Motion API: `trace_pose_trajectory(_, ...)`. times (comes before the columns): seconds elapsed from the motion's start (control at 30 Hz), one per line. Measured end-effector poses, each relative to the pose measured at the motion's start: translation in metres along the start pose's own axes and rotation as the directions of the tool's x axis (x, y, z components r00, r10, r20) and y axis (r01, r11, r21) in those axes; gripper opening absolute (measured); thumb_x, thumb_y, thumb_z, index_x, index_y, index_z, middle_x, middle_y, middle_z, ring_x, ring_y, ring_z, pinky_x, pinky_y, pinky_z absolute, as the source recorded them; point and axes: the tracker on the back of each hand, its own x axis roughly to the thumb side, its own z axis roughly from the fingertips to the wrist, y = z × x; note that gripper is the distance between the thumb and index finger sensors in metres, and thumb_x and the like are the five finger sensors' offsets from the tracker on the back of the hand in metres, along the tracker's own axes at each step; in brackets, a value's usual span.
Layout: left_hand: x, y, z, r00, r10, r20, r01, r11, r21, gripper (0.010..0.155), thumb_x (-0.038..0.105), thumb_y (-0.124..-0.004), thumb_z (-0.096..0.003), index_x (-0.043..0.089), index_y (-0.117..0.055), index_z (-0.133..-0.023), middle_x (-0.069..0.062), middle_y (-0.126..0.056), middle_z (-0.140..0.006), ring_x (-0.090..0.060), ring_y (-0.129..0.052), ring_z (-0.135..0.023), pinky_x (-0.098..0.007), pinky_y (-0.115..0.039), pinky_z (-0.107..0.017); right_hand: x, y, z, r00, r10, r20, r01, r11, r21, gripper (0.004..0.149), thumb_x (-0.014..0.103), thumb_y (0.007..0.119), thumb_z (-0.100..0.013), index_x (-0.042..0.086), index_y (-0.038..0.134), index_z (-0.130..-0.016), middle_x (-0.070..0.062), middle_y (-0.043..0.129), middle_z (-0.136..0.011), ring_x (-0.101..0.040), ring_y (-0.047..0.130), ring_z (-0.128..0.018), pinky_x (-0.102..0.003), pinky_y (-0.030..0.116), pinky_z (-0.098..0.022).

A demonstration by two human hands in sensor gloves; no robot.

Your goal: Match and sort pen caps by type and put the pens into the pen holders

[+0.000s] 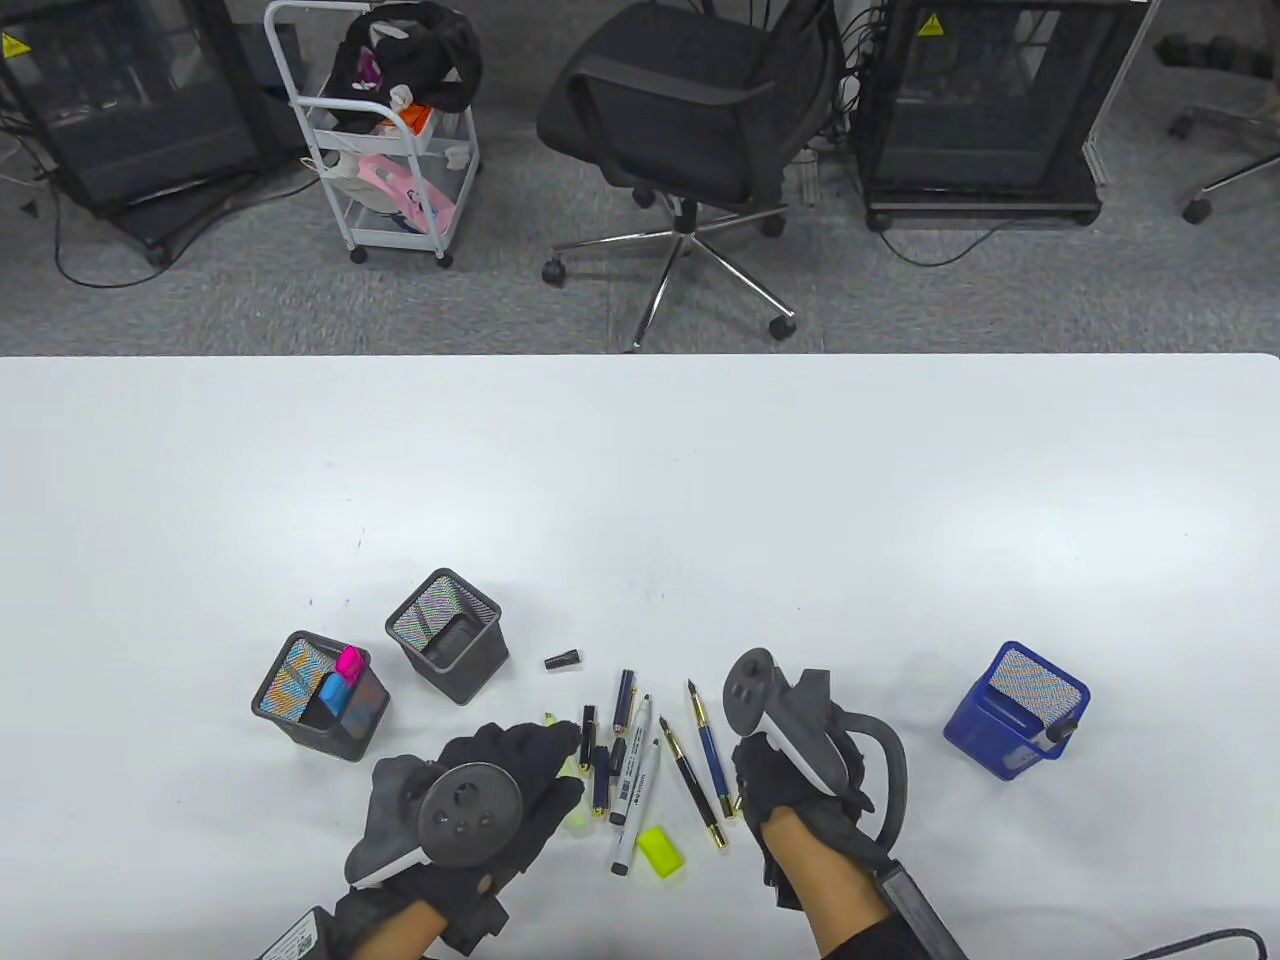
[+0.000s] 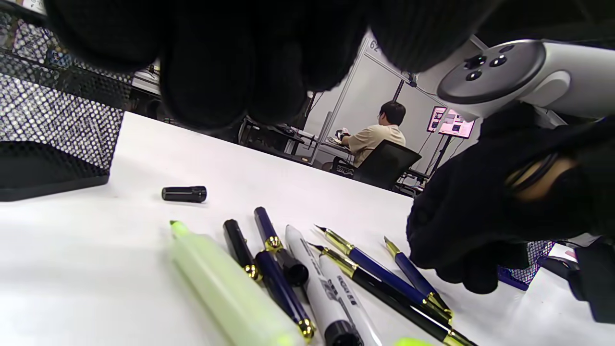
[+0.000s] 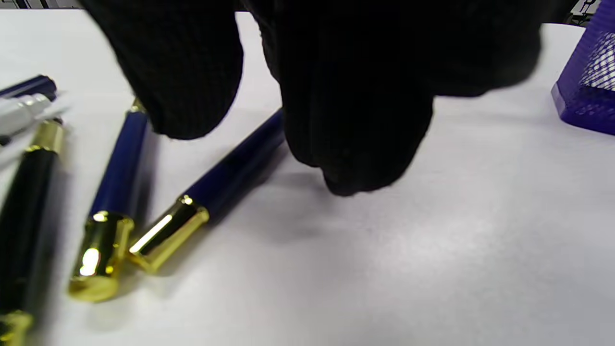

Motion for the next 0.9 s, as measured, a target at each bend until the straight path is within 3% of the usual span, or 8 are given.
trace_pose_trajectory(0.4,0.0,-0.002,-0.001,1.0,-0.005,-0.007,0.005,1.0,-0.019,0.058,0.044,-0.073,-0.0481,0.016,-0.075,-0.099,-0.019,-0.09,-0.091,-0.038,-0.097,-0.065,-0.068,-0.074,-0.053,0.004,0.011,-0.004,0.996,0.085,-0.009,-0.085,0.996,-0.036,0.07,0.038,0.098,-0.039,0.0,0.068,-0.091,-0.017,0.102,-0.064,-0.027,0.112,-0.04,-0.035,0.094,-0.026)
trace_pose_trajectory(0.67,0.0,-0.003,-0.002,1.0,-0.005,-0.01,0.005,1.0,-0.024,0.059,0.045,-0.073,-0.0482,0.016,-0.075,-0.099,-0.019,-0.09,-0.091,-0.038,-0.097,-0.065,-0.068,-0.074,-0.053,-0.005,0.007,-0.006,0.998,-0.011,0.067,0.016,0.997,-0.072,0.069,0.032,0.097,-0.041,-0.003,0.067,-0.092,-0.021,0.099,-0.067,-0.031,0.109,-0.043,-0.04,0.092,-0.032)
trace_pose_trajectory(0.77,0.0,-0.004,-0.003,1.0,0.001,-0.011,-0.001,1.0,-0.025,0.059,0.045,-0.073,-0.0482,0.015,-0.075,-0.099,-0.019,-0.09,-0.091,-0.038,-0.097,-0.065,-0.068,-0.074,-0.053,-0.011,-0.006,-0.001,0.962,-0.155,0.224,0.168,0.985,-0.042,0.071,0.033,0.092,-0.043,-0.003,0.058,-0.095,-0.022,0.093,-0.073,-0.031,0.106,-0.049,-0.041,0.09,-0.038)
trace_pose_trajectory(0.83,0.0,-0.004,-0.003,1.0,0.002,-0.011,-0.002,1.0,-0.027,0.059,0.045,-0.073,-0.0482,0.015,-0.075,-0.099,-0.019,-0.09,-0.091,-0.038,-0.097,-0.065,-0.068,-0.074,-0.053,-0.014,-0.015,0.003,0.896,-0.217,0.388,0.243,0.97,-0.019,0.072,0.033,0.087,-0.045,-0.003,0.052,-0.097,-0.023,0.09,-0.075,-0.03,0.105,-0.051,-0.041,0.09,-0.039)
trace_pose_trajectory(0.9,0.0,-0.004,-0.003,1.0,0.001,-0.011,-0.001,1.0,-0.029,0.059,0.045,-0.073,-0.0481,0.016,-0.075,-0.099,-0.019,-0.09,-0.091,-0.038,-0.097,-0.065,-0.069,-0.074,-0.053,-0.019,-0.026,0.011,0.855,-0.253,0.452,0.291,0.957,-0.015,0.072,0.033,0.084,-0.047,-0.002,0.046,-0.098,-0.023,0.085,-0.079,-0.029,0.106,-0.052,-0.041,0.092,-0.038)
